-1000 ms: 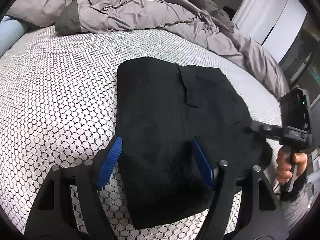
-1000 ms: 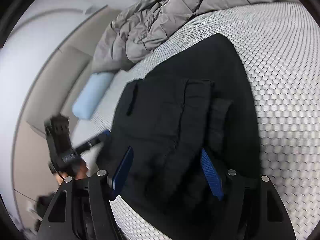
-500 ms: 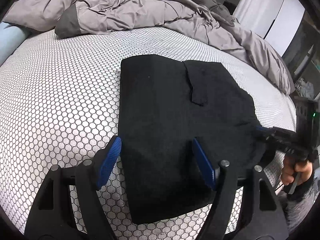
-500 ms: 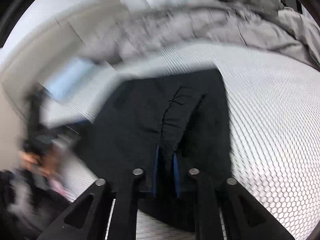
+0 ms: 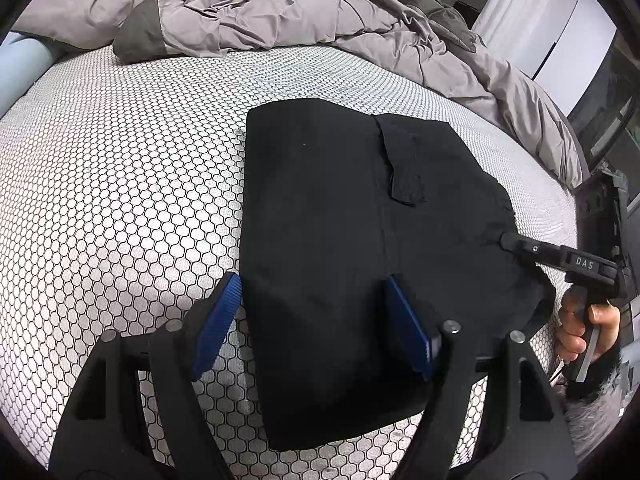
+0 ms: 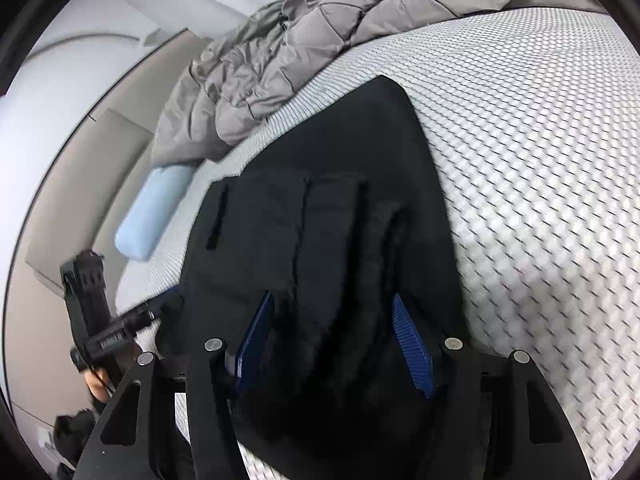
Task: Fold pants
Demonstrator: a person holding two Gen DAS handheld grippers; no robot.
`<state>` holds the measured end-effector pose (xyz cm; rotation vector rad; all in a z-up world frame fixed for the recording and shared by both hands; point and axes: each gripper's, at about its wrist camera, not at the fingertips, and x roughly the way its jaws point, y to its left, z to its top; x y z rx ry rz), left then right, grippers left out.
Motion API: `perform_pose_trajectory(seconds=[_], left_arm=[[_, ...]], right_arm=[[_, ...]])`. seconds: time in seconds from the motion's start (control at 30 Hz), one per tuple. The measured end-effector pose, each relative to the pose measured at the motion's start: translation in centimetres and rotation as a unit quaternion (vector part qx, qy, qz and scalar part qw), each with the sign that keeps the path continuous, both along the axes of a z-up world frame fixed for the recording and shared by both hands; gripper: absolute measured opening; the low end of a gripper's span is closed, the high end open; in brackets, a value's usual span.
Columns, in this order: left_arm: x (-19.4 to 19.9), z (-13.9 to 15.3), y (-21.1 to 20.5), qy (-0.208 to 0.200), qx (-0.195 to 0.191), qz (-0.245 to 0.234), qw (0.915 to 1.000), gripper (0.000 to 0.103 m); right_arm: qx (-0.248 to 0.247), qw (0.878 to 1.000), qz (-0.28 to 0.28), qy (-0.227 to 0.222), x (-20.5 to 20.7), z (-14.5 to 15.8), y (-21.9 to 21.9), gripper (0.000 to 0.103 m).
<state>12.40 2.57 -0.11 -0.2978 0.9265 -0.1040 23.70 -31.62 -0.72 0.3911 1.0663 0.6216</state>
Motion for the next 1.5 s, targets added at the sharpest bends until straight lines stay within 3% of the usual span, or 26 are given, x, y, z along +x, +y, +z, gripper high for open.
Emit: perform_pose_trajectory(seconds=[0.1,0.17,0.27,0.33,0.37,0.4,0.5,0.57,0.6,0.67,0.73,0.77,0.9,0.97,1.03,1.13,1.27,1.33,1.43,1.5], left_arm=[[-0.3,0.3,0.1,-0.001,-0.004,-0.001,1.0,0.072],[-0.6,0.6,0.2,-0.007,-0.001,-0.004,1.0,0.072],[-0.7,0.5,0.1,-0.004,0.006,-0.01,0.9999,0.072],[-0.6,0.2,0.1,0.003,0.006,-0.01,0.9999,0.072],[-0.6,0.0,0.2,0.006,0.004,-0.009,0.9999,0.072],[-0.6,0.0,0.4,0.007,0.004,-0.005,1.0,0.072],[-0.5,0.0,1.2,0.0,-0.005,0.014,0.9999,0.072],[-0.2,-0.4,1.6,0.002,-0.02,0.017,0.9996,0.072],[-0.1,-0.6,1.7,0.002,-0.029,0.017,0.9994,0.069],[0.0,-0.9,1.4,0.001,-0.043,0.01,0.999,0.053],[-0.1,-0.5,0.7,-0.008,-0.029,0.007,0.9995,0.047],[-0.1,-0.3,0.3,-0.014,-0.024,0.009,0.9996,0.047],[0.4,0.3,-1.1,-0.014,-0.023,0.006,0.9996,0.047],[0.7,0.5,-1.3,-0.009,-0.019,0.011,0.9997,0.047],[0.7,0.6,-0.8,-0.006,-0.035,0.02,0.9992,0.046],[0.1,1.0,0.1,-0.017,-0.05,0.032,0.9981,0.047],[-1.0,1.9,0.0,-0.045,-0.036,0.032,0.9979,0.048],[-1.3,2.3,-0.5,-0.054,-0.031,0.021,0.9978,0.057],[-1.5,2.6,-1.6,-0.068,-0.016,0.004,0.9975,0.061],[-1.3,2.5,-2.1,-0.063,-0.009,-0.001,0.998,0.061]], right_arm=[[-0.024,0.999,0.015,-0.046,-0.5,1.8,1.2,0.019],[-0.032,0.995,0.02,-0.091,-1.7,4.1,1.8,0.017],[-0.057,0.991,0.014,-0.119,-2.8,5.5,2.2,0.017],[-0.128,0.985,0.013,-0.115,-2.3,4.2,3.4,0.024],[-0.18,0.978,0.01,-0.104,-1.8,2.7,3.9,0.039],[-0.194,0.977,0.004,-0.092,-1.4,1.8,3.9,0.048],[-0.143,0.987,-0.008,-0.069,-1.1,2.1,2.3,0.051],[-0.15,0.985,-0.027,-0.083,-1.3,3.2,0.8,0.053],[-0.154,0.984,-0.041,-0.084,-1.4,3.4,0.1,0.054],[-0.136,0.988,-0.054,-0.05,-0.8,2.7,-1.5,0.054],[-0.094,0.994,-0.049,-0.008,-0.1,1.4,-2.4,0.042],[-0.067,0.997,-0.045,0.011,0.4,0.4,-2.6,0.029],[-0.089,0.994,-0.059,-0.024,1.6,0.1,-1.9,0.02],[-0.126,0.988,-0.077,-0.049,2.3,0.6,-1.4,0.021],[-0.138,0.986,-0.083,-0.043,2.5,1.3,-1.6,0.021],[-0.1,0.991,-0.078,-0.051,1.1,3.4,-2.8,0.024],[-0.037,0.999,0.001,-0.037,-0.7,4.2,-2.5,0.044],[-0.022,0.999,0.025,-0.021,-0.9,3.6,-2.0,0.044],[-0.016,0.999,0.031,0.0,-0.8,2.5,-2.0,0.044],[0.019,0.999,0.026,0.027,0.1,2.0,-2.0,0.044]])
